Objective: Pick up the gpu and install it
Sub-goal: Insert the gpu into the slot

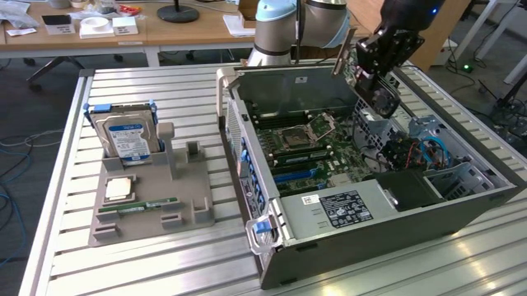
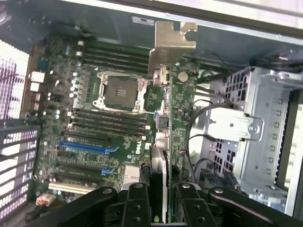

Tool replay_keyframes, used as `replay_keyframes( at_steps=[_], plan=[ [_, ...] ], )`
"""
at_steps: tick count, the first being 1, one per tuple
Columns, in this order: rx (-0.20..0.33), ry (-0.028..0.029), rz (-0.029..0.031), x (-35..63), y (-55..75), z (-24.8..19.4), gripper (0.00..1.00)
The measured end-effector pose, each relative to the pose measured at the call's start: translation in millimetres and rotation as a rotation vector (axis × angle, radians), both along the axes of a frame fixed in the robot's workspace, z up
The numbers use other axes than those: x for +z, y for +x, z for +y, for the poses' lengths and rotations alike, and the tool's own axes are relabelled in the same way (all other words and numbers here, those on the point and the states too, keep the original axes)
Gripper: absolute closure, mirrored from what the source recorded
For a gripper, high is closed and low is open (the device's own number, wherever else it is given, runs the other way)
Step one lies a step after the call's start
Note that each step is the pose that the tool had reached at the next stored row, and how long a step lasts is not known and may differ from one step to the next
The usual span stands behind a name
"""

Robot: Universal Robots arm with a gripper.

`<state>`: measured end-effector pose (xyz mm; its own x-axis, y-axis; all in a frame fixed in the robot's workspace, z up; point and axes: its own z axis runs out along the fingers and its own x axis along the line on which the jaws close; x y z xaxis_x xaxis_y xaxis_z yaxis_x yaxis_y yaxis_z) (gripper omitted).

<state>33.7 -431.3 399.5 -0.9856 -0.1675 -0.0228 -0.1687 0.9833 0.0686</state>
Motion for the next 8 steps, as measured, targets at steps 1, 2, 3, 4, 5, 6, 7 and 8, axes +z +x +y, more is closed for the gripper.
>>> replay_keyframes(
  at_steps=[1,2,3,4,5,6,7,8],
  plan=[
    [0.018,0.0000,0.0000,-0.1,0.0,0.0,0.73],
    [0.037,0.0000,0.0000,-0.2,0.0,0.0,0.73],
    [0.055,0.0000,0.0000,-0.3,0.0,0.0,0.73],
    [0.073,0.0000,0.0000,-0.3,0.0,0.0,0.73],
    [0.091,0.0000,0.0000,-0.4,0.0,0.0,0.73],
    [0.109,0.0000,0.0000,-0.4,0.0,0.0,0.73],
    [0.127,0.0000,-0.0001,-0.5,0.0,0.0,0.73],
    [0.147,0.0000,0.0000,-0.5,0.0,0.0,0.73]
  ],
)
